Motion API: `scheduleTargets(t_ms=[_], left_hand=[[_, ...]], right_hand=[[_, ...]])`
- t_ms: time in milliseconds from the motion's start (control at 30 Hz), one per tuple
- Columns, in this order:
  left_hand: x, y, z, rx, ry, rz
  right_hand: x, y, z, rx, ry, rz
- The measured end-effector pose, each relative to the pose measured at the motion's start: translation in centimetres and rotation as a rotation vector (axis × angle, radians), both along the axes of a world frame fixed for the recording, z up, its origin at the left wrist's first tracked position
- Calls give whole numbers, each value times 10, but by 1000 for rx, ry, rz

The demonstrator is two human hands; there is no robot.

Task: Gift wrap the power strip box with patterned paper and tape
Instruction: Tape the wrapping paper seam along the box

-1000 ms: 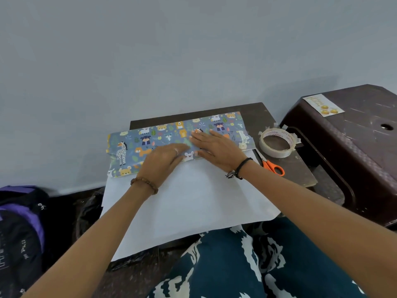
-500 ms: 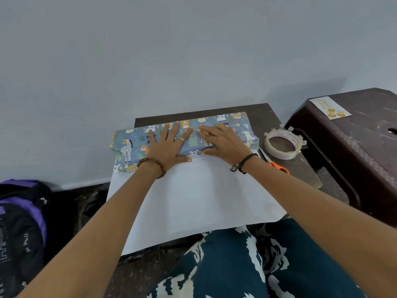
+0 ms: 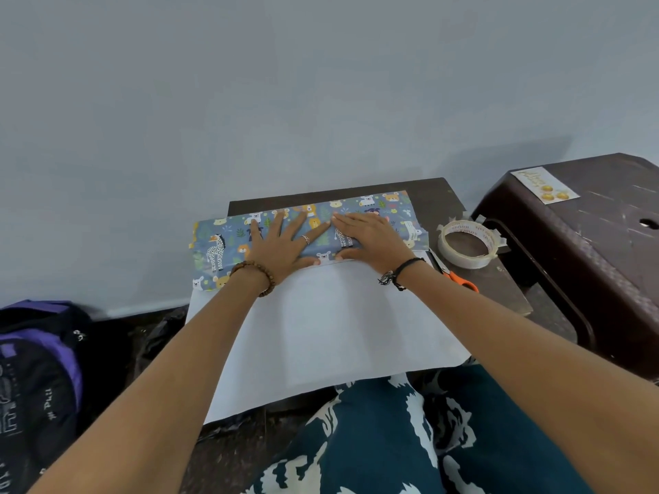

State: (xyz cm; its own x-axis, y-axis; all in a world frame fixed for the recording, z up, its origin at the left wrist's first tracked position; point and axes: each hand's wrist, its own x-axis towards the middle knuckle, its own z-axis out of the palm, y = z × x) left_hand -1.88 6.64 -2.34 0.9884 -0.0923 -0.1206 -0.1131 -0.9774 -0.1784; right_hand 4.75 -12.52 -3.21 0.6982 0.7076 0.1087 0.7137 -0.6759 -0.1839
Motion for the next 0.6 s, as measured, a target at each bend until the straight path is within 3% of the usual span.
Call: scheduleTargets(t_ms=[67, 167, 233, 400, 467, 600], left_hand=[[0, -4, 5, -32, 35, 17], [4, -17, 23, -224, 119, 107], [5, -33, 34, -272, 89, 112], [7, -75, 43, -96, -36, 70], [12, -79, 44, -57, -31, 70], [23, -86, 45, 11, 12, 86]], right_hand=[[-1, 0, 2, 0, 12, -2], [-6, 0, 3, 4, 31, -21], [-10, 2, 6, 12, 41, -37], [-14, -2, 25, 74, 205, -59], [-12, -19, 36, 143, 231, -172], [-1, -75, 56, 247, 83, -510]])
